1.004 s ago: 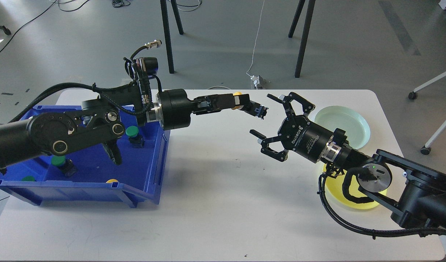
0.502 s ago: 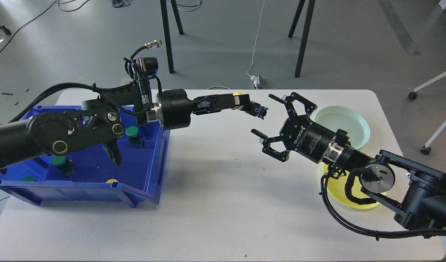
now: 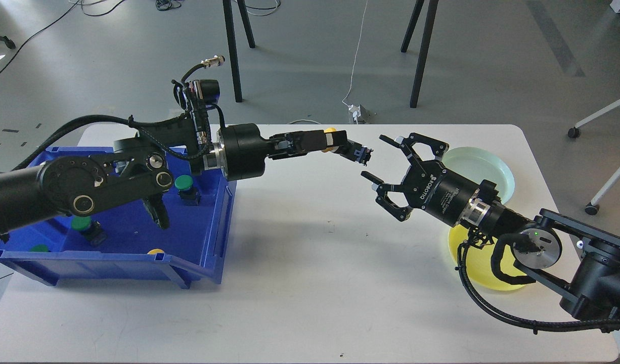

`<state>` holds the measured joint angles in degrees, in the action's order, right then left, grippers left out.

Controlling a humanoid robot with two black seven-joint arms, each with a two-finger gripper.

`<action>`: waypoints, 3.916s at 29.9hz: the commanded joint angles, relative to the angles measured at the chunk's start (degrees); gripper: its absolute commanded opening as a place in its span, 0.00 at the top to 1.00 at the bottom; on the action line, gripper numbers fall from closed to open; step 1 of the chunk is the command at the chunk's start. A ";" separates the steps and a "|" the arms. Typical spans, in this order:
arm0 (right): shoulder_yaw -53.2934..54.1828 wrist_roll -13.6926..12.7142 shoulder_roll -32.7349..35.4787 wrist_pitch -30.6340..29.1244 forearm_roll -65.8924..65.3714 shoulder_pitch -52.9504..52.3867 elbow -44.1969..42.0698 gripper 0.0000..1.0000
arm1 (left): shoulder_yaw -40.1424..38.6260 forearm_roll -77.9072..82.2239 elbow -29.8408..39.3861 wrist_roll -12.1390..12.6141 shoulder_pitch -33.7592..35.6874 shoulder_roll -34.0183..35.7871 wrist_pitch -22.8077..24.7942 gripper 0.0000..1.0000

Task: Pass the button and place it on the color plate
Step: 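Move the open right gripper onto the button held by the left gripper, then close the right gripper on the button and release the left gripper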

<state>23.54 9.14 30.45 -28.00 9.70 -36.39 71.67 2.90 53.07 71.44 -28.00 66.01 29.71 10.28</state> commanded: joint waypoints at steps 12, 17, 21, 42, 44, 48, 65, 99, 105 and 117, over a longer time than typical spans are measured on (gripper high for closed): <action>-0.16 0.00 0.05 0.00 0.41 -0.53 1.54 0.16 | 0.00 -0.16 -0.08 0.00 0.00 -0.09 0.09 0.90; -0.16 -0.09 0.05 0.00 0.32 -0.88 2.07 0.13 | 0.00 -0.25 -0.08 0.00 0.00 -0.09 0.09 0.90; -0.25 -0.26 -0.04 0.00 0.06 -0.88 2.07 0.12 | 0.00 -0.34 -0.08 0.00 0.00 -0.09 0.09 0.90; -0.25 0.00 -0.04 0.00 0.15 -1.84 3.65 0.11 | 0.00 -0.34 -0.08 0.00 0.00 -0.09 0.17 0.90; -0.25 -0.09 -0.04 0.00 -0.03 -1.85 3.74 0.11 | 0.00 -0.34 -0.08 0.00 0.00 -0.09 0.17 0.90; -0.16 -0.09 -0.39 0.00 -0.47 -1.85 3.74 0.11 | 0.00 -0.34 -0.08 0.00 0.09 -0.09 0.35 0.90; -0.16 -0.18 -0.65 0.00 -0.73 -2.20 5.50 0.20 | 0.00 -0.43 -0.08 0.00 0.00 0.00 0.53 0.90; 0.36 0.00 -1.97 0.00 -1.08 -2.28 3.83 0.96 | 0.00 -0.34 -0.08 0.00 0.00 0.09 0.61 0.89; 0.36 -0.09 -1.97 0.00 -1.08 -2.28 3.91 0.99 | -0.61 -1.91 -0.08 0.00 -0.09 -0.17 0.09 0.42; 2.12 0.00 -0.04 0.00 -1.00 -1.67 3.83 0.99 | -2.37 -5.79 -1.57 0.00 -1.50 -0.17 0.88 0.11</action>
<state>25.23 9.14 29.40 -28.01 8.70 -38.50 75.61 0.55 47.52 69.97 -27.99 64.47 29.55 11.14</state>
